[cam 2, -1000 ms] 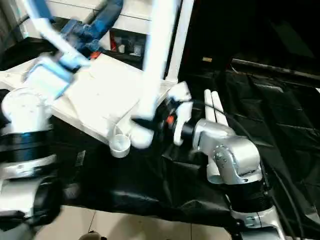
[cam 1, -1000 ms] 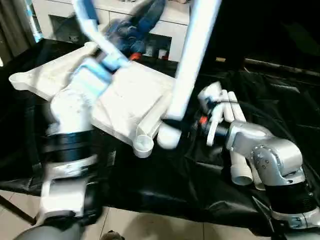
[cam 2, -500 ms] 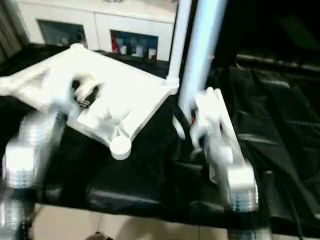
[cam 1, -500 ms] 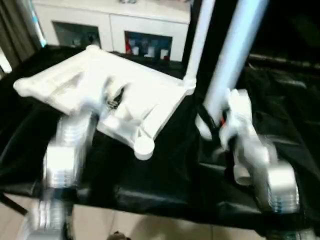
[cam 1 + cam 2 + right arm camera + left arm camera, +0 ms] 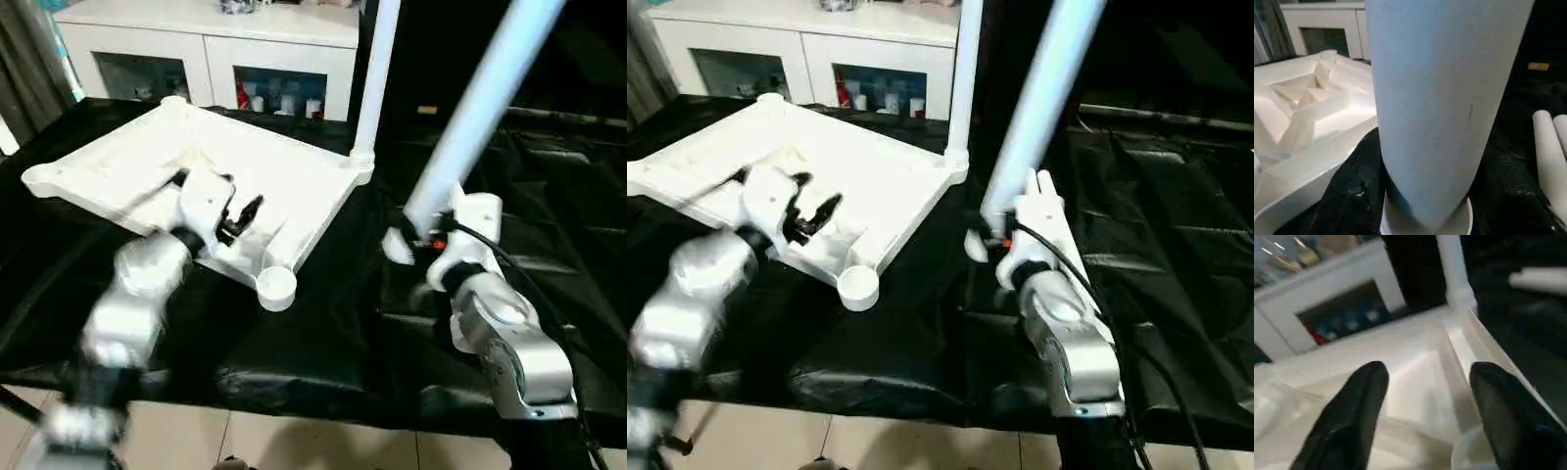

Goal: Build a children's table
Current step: Pick table leg

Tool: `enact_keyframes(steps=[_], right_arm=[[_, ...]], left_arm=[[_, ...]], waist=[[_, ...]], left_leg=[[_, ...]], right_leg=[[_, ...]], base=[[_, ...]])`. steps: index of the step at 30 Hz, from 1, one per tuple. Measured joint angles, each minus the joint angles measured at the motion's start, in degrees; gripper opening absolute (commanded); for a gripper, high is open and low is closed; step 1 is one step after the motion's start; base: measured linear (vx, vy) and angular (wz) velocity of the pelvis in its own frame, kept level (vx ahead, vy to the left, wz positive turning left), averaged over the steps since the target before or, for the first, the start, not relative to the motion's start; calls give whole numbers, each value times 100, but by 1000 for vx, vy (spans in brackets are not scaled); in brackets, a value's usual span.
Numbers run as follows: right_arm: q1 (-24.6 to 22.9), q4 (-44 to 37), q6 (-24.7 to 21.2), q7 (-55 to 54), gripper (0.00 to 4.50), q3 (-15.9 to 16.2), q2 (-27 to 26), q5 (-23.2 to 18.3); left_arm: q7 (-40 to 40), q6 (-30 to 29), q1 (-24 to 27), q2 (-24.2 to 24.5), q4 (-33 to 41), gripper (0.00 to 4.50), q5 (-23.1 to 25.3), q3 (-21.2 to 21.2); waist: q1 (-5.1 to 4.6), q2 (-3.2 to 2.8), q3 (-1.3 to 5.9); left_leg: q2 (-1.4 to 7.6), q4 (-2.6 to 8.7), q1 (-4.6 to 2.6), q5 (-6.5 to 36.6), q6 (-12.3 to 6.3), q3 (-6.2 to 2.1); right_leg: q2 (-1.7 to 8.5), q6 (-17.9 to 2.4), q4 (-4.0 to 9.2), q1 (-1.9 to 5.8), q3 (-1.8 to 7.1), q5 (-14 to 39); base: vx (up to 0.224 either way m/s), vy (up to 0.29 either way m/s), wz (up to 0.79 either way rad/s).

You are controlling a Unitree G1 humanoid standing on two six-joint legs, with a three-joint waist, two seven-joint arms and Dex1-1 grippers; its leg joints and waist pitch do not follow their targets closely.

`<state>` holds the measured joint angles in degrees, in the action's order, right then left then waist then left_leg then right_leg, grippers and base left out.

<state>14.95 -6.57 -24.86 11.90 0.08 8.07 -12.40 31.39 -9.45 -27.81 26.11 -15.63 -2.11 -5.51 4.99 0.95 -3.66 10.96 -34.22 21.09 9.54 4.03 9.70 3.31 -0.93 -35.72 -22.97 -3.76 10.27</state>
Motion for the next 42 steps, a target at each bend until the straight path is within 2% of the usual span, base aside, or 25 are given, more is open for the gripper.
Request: enact_keyframes(steps=[3, 8, 12, 15, 20, 23, 32, 42], right_arm=[[28, 1, -10, 283, 189, 56, 171, -53], [61, 1, -34, 641, 189, 173, 296, -103], [170, 1, -100, 822, 189, 188, 415, -153], [200, 9, -101, 934, 189, 190, 466, -153], [218, 10, -121, 1105, 189, 284, 508, -155], [224, 10, -129, 1182, 189, 344, 529, -155], [237, 10, -132, 1247, 189, 417, 545, -153], [246, 27, -109, 1274, 189, 441, 575, -122]], left_arm=[[946, -35, -156, 552, -396, 370, 194, -476], [2206, -43, -443, 1100, -689, 419, 365, -951], [2917, 2, -716, 1369, -986, 419, 518, -1201], [3035, 228, -945, 1338, -1433, 419, 700, -1346], [2590, 635, -1298, 926, -2199, 419, 1010, -1443], [2398, 773, -1366, 694, -2576, 392, 1107, -1512], [2394, 1233, -1785, 470, -3681, 309, 1351, -1622], [3904, 832, -1809, 476, -3342, 249, 915, -1573]], waist=[[-3, -3, -2], [0, -4, -3], [10, -3, -3], [20, -1, -4], [25, 0, -4], [16, 3, -4], [40, 3, -5], [10, 3, -4]], left_leg=[[-1, 3, 11, 3, -3, 6], [0, 8, 12, 5, -6, 8], [-1, 6, -4, 2, -3, 9], [-1, 5, -4, 2, -3, 10], [0, 2, -4, 1, -3, 11], [0, 1, -1, 1, -3, 13], [0, 0, 0, 1, -4, 13], [1, 12, -1, 2, -5, 17]], right_leg=[[-1, -24, 0, -14, 5, -5], [-1, -33, 0, -15, 5, 1], [0, -12, -4, -5, 7, 13], [3, -14, -6, -1, 6, 12], [4, -15, -6, 2, 6, 11], [5, -26, -5, -1, 6, 4], [6, -22, -1, 1, 5, 7], [6, -44, 0, -5, 5, 1]], base=[[0, 0, 0], [0, 0, 0], [0, 0, 0], [0, 0, 0], [0, 0, 0], [0, 0, 0], [0, 0, 0], [0, 0, 0]])
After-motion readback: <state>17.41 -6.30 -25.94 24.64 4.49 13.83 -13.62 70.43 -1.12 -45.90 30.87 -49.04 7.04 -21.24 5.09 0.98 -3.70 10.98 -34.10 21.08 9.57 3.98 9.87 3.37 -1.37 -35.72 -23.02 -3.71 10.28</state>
